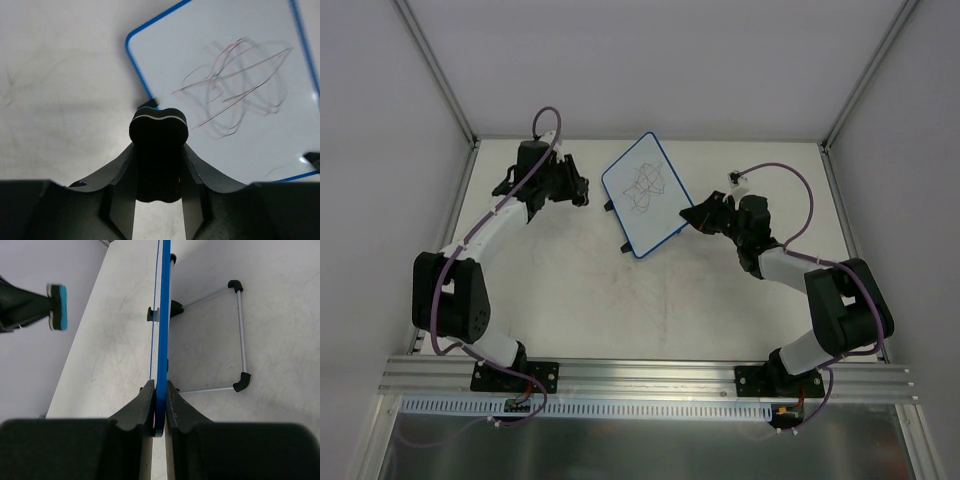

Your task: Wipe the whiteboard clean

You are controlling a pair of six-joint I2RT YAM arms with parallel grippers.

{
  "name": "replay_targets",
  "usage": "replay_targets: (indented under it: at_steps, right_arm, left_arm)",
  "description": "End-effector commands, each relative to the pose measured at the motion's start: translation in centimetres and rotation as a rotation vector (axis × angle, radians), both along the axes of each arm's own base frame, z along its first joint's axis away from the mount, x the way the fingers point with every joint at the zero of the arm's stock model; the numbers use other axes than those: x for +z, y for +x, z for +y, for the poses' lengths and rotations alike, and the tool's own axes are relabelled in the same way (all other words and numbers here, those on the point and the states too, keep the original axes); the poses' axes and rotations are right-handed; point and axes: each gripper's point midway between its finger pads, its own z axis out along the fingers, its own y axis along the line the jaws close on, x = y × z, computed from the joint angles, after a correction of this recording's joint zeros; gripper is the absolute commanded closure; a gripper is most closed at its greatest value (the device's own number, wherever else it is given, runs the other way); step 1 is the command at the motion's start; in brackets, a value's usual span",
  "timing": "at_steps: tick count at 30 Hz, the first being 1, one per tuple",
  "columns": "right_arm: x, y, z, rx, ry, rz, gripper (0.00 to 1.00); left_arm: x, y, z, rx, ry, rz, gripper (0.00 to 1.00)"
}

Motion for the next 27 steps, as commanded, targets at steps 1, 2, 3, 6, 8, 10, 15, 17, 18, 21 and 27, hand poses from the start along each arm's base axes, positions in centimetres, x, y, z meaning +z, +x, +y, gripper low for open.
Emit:
replay_targets:
  at_steps: [1, 2, 3, 6, 8, 10, 15, 17, 18, 21, 27]
  right_arm:
    - [1.4, 0.7, 0.3, 0.025, -0.017, -0.073, 1.0]
    - [1.3, 0.6, 0.5, 0.03, -0.019, -0.073, 1.0]
    - [1.3, 0.6, 0.5, 0.033, -0.022, -0.072, 1.0]
    - [1.1, 0.4, 0.9, 0.046, -0.043, -0.072, 1.0]
    - [1.2, 0.3, 1.3, 0.05, -0.059, -0.08, 1.0]
    - [1.0, 0.3, 1.3, 0.05, -0.092, -0.083, 1.0]
    - [0.6, -0.3, 1.9, 0.065, -0.136, -0.087, 1.0]
    - [0.6, -0.4, 2.0, 0.065, -0.144, -0.088, 1.0]
    - [0.4, -0.4, 1.9, 0.066, -0.145, -0.084, 1.0]
    - [0.3, -0.4, 2.0, 0.067, -0.145, -0.078, 1.0]
    - [0.1, -0.4, 2.0, 0.068, -0.149, -0.072, 1.0]
  left_arm:
    - [5.1, 3.0, -4.1, -0.067, -0.175, -0.085, 1.0]
    - [5.6, 4.3, -5.1, -0.089, -0.197, -0.092, 1.0]
    - [5.7, 4.8, -5.9, -0.101, -0.211, -0.093, 1.0]
    - [6.4, 6.9, -8.6, -0.152, -0.273, -0.105, 1.0]
    - [5.7, 8.2, -10.1, -0.179, -0.305, -0.097, 1.0]
    - [7.3, 9.4, -11.9, -0.217, -0.331, -0.134, 1.0]
    - [6.9, 12.2, -14.9, -0.274, -0.359, -0.146, 1.0]
    - [6.0, 12.6, -15.7, -0.291, -0.368, -0.133, 1.0]
    - [6.2, 12.7, -16.3, -0.304, -0.371, -0.142, 1.0]
    - [6.2, 12.6, -17.7, -0.346, -0.373, -0.17, 1.0]
    - [5.6, 11.8, -19.5, -0.4, -0.355, -0.194, 1.0]
